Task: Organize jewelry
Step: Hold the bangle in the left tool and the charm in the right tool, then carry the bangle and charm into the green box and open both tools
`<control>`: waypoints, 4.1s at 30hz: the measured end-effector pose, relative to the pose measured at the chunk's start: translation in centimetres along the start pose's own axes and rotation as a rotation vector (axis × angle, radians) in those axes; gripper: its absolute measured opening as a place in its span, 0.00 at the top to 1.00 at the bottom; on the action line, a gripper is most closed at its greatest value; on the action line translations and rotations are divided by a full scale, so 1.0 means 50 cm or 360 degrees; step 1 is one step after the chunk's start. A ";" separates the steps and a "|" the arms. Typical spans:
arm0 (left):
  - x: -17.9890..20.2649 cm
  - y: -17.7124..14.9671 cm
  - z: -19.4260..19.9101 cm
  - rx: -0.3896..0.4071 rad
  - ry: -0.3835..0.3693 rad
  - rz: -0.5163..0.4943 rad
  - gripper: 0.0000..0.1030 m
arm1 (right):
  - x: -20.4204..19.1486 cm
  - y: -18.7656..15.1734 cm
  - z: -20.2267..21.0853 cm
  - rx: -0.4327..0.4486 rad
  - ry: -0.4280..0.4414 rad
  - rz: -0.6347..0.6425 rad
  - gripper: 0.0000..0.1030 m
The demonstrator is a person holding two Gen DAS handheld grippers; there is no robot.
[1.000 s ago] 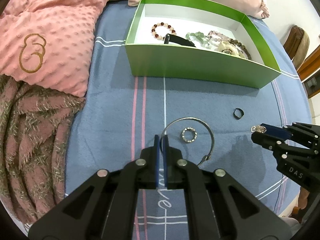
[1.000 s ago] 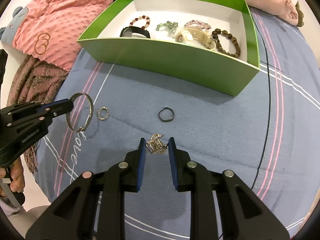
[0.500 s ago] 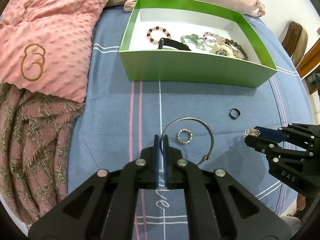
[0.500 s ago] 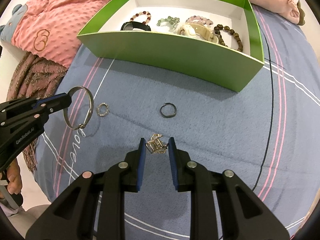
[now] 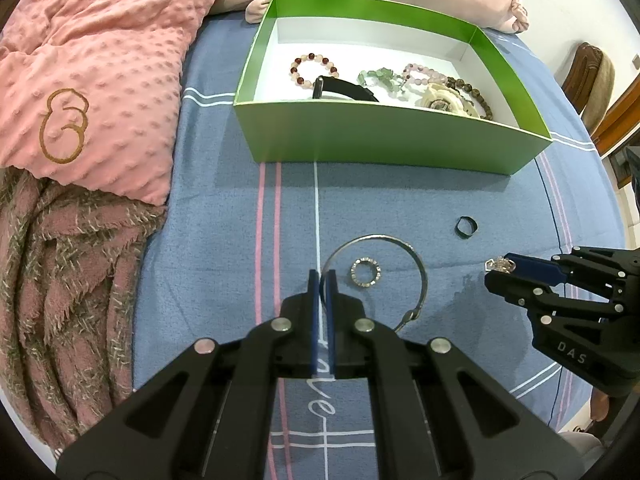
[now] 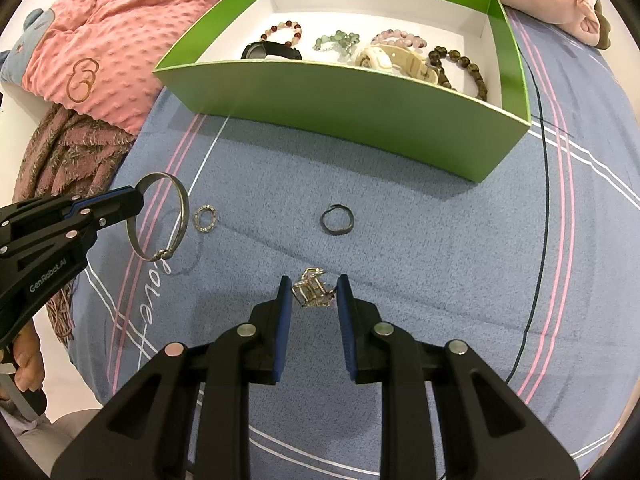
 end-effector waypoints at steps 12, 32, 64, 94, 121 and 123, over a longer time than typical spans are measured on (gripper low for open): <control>0.002 -0.001 -0.003 -0.0009 -0.0011 -0.0005 0.97 | 0.000 0.001 0.000 -0.0004 0.0003 -0.0002 0.78; 0.004 -0.002 -0.012 -0.0029 -0.0019 -0.0010 0.97 | -0.001 0.003 -0.007 -0.0019 0.0012 -0.0005 0.78; 0.011 0.005 -0.019 -0.0041 -0.0024 -0.0023 0.96 | -0.001 0.003 -0.009 -0.0025 0.0029 0.0001 0.78; 0.074 0.355 -0.086 0.0096 -0.0045 -0.0040 0.96 | 0.153 0.260 0.060 0.0240 -0.0051 -0.0137 0.78; 0.010 0.331 -0.027 0.0222 0.0055 0.0054 0.92 | 0.144 0.382 0.076 0.0305 0.0069 -0.0183 0.70; -0.003 0.279 0.006 0.0240 0.0096 0.0052 0.89 | 0.123 0.342 0.116 0.0327 0.0136 -0.0141 0.70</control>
Point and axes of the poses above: each gripper's, at about its wrist camera, not at the fingertips, and z roughly against the way its jaws point, x to its right, y to its top, the point moved 1 cm from there along -z, roughly the way its jaws point, and after that the axes turned 5 degrees about y, right-handed, at the moved point
